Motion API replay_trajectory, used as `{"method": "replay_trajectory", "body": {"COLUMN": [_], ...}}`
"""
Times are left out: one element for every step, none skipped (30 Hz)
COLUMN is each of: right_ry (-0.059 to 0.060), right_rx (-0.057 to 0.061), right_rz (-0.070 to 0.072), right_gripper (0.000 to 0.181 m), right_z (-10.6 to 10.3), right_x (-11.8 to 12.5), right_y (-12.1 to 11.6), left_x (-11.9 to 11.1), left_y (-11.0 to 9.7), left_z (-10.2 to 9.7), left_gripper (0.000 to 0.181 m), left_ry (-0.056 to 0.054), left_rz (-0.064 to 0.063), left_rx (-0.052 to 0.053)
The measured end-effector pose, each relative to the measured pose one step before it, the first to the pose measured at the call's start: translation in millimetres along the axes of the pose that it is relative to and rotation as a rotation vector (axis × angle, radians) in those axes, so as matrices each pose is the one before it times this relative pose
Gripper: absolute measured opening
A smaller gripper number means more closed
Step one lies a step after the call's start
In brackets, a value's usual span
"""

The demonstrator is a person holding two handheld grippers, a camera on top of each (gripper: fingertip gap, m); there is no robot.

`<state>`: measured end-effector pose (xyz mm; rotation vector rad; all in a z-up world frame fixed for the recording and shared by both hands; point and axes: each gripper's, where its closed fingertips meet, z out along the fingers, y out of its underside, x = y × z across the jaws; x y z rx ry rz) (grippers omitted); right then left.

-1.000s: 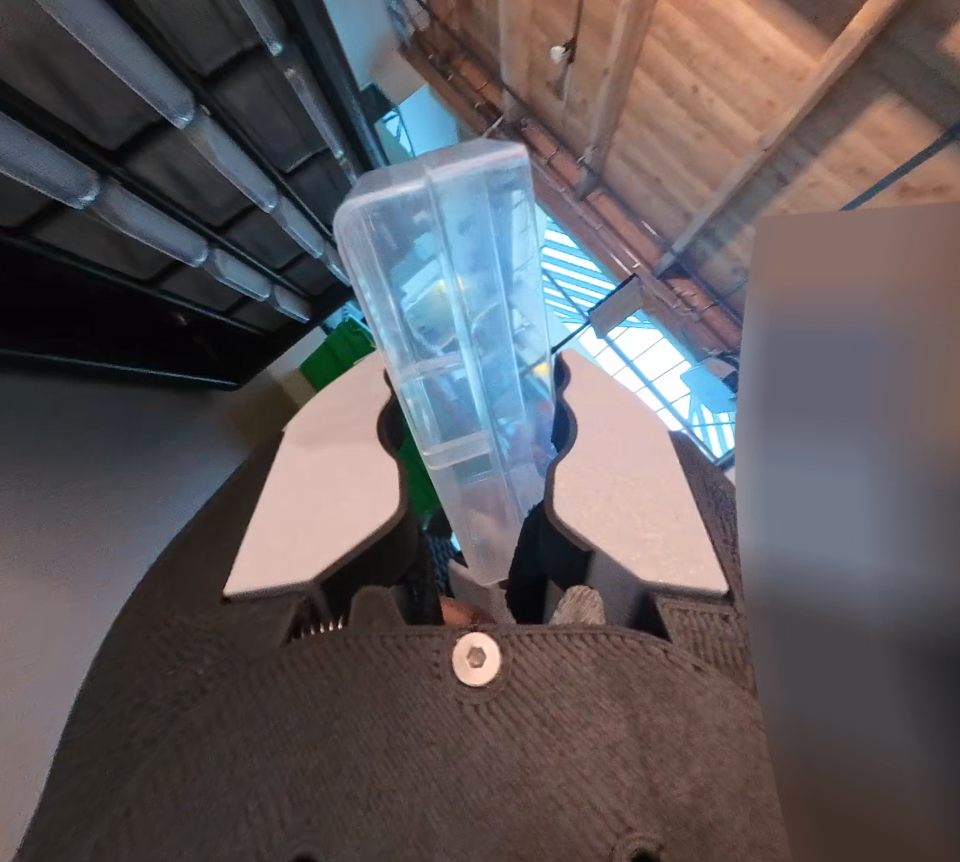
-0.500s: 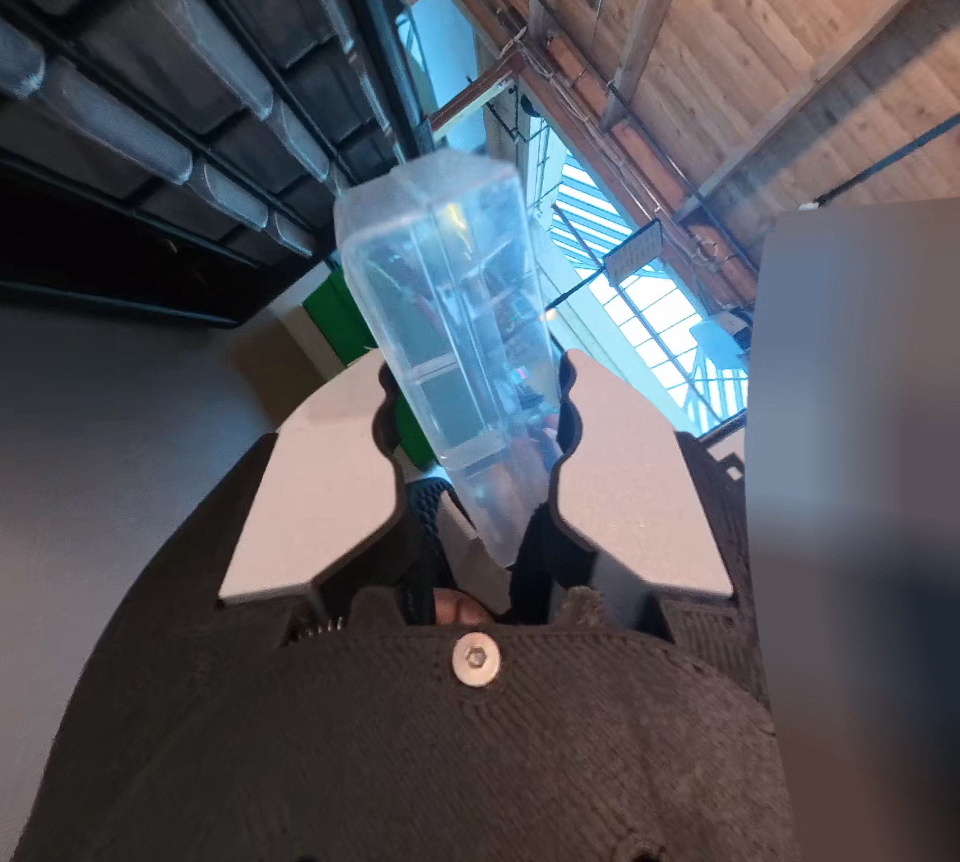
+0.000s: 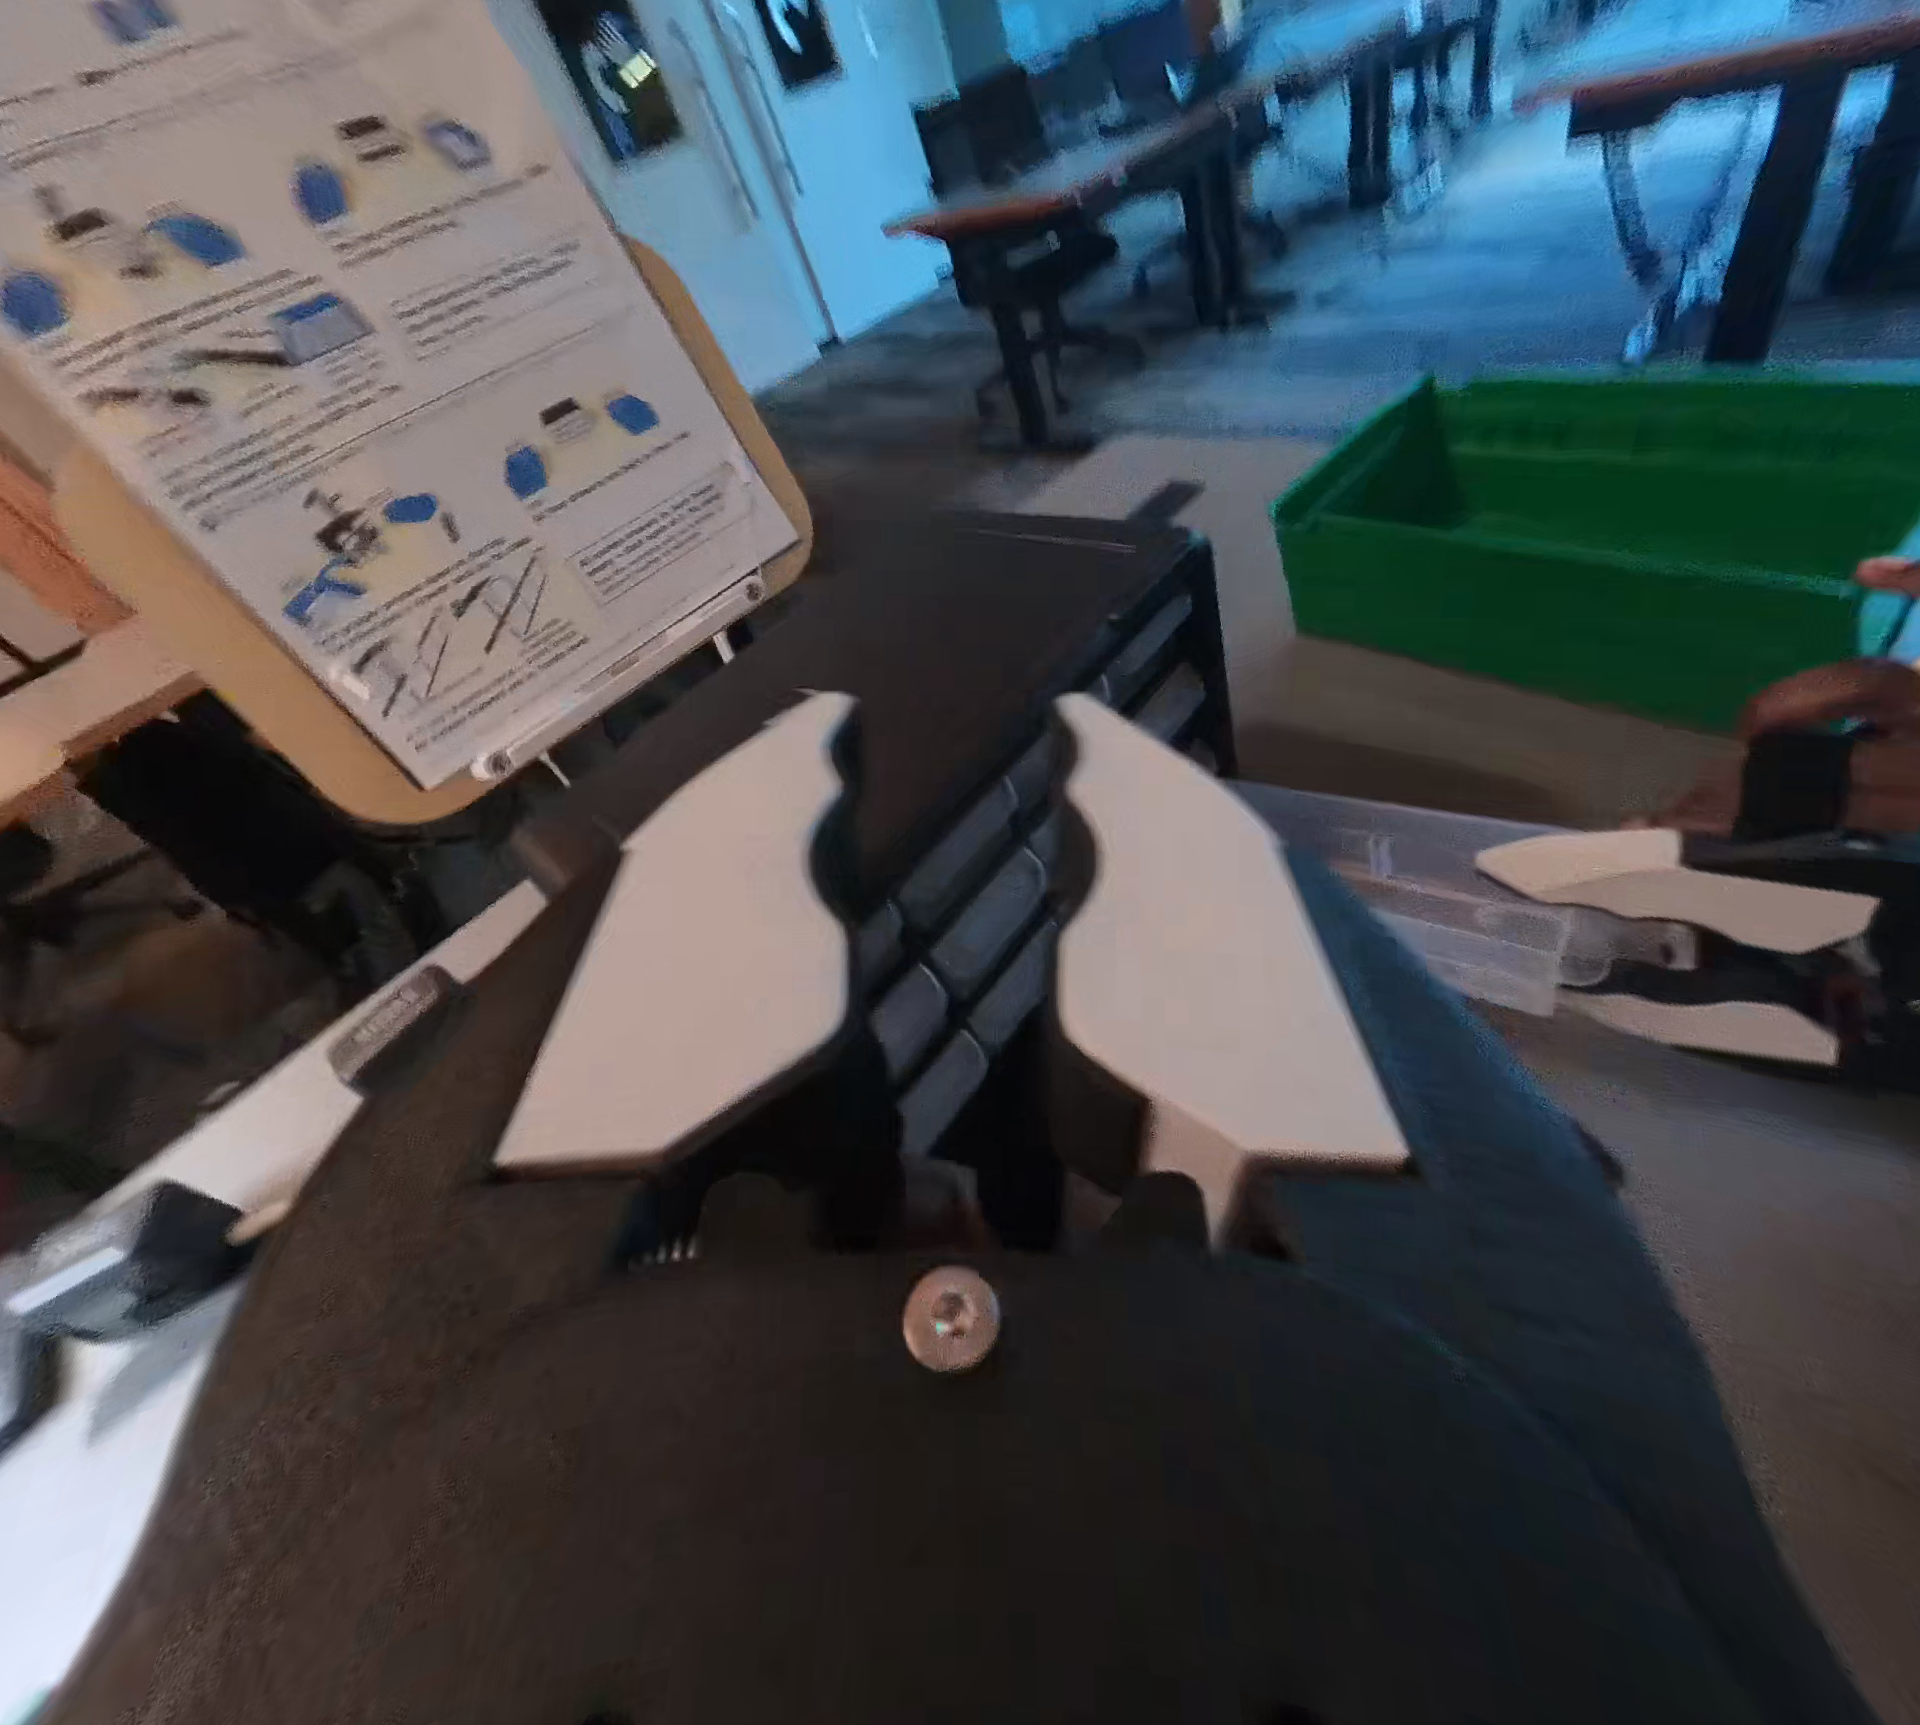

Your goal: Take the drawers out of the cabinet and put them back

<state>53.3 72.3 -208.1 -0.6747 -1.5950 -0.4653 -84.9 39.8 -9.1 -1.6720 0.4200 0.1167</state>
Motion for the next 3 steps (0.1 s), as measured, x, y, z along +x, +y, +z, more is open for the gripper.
{"method": "replay_trajectory", "body": {"right_ry": [-0.0064, -0.0128, -0.0118], "right_rx": [-0.0119, -0.0088, -0.0056], "right_rz": [-0.0058, -0.0037, 0.0015], "right_gripper": [0.045, 0.045, 0.045], "right_z": [1.99, 1.66, 1.26], "right_x": [-2.75, -3.30, -3.00], "right_y": [1.56, 0.85, 0.47], "left_x": [-1.61, -3.24, -2.26], "left_y": [-4.44, -2.41, 1.83], "left_z": [15.40, 16.58, 17.22], "left_gripper": [0.018, 0.002, 0.000], "left_ry": [0.0137, 0.0044, 0.0142], "left_rz": [0.0475, 0.0400, 0.0399], "left_rx": [-0.0541, -0.0550, -0.0749]}}
